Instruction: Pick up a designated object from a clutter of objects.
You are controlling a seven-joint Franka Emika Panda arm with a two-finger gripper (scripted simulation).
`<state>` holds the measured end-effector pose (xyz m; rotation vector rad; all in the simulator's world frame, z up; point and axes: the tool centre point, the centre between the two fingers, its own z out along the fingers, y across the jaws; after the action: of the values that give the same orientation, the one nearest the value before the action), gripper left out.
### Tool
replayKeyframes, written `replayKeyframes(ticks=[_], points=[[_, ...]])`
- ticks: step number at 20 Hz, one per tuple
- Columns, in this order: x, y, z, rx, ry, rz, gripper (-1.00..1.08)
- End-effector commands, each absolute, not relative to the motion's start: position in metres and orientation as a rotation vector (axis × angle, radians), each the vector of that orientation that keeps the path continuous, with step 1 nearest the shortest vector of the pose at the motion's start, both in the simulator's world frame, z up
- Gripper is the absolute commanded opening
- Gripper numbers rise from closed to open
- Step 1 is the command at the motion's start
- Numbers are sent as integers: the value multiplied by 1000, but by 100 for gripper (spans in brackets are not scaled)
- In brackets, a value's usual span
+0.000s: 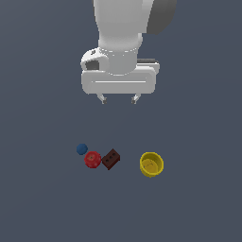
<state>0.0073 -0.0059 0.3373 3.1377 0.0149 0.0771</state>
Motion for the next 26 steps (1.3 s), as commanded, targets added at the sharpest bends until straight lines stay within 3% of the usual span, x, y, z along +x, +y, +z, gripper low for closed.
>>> replayKeyframes(ticks=[1,15,26], points=[[7,-6,337,3138,15,77,100],[12,1,346,3161,40,105,100],[31,-42,295,3141,114,82,100]])
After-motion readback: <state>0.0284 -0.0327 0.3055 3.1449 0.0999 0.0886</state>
